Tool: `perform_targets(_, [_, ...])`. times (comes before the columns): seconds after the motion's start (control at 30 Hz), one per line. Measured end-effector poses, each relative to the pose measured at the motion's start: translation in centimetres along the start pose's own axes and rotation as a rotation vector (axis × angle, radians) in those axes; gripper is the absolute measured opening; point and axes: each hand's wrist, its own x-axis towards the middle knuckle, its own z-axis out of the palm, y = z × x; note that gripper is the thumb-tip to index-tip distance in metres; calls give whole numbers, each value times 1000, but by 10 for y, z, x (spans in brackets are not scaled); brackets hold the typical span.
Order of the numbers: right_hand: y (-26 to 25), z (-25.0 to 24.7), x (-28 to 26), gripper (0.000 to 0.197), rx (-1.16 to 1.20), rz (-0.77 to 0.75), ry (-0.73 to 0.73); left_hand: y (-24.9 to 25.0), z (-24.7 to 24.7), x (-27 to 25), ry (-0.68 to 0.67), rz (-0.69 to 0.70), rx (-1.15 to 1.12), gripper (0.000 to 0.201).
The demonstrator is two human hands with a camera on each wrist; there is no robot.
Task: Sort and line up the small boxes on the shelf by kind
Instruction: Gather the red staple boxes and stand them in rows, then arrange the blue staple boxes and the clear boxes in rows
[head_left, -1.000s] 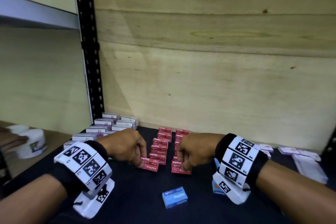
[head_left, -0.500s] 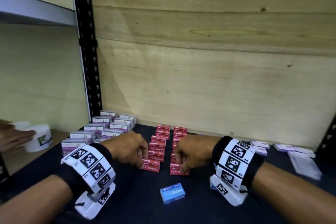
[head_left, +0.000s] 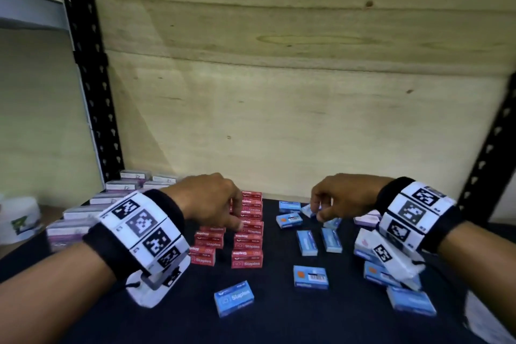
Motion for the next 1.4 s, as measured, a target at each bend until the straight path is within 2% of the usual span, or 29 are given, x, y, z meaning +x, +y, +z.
perform_targets(0.3, [85,15,-21,25,-29,173,-32,68,10,56,-52,182,56,30])
perform_targets(0.5, [109,31,-21,37,19,114,-90,117,23,86,-74,314,82,27])
perform_targets(0.67, [111,37,-10,45,8,44,-136,145,31,102,-78,368,103,29])
perform_targets(0.83, [113,42,2,44,15,16,-172,149,37,114,-94,372,113,30])
perform_targets(0.97, [118,44,4,35,24,38,-144,147,37,120,-107,351,95,29])
perform_targets(1.17, [139,46,-6,28,-37,160,-128,137,34,120,-113,318,55,27])
perform_targets(1.4, [153,44,-11,27,-68,286,-105,96,15,108,-106,218,28,28])
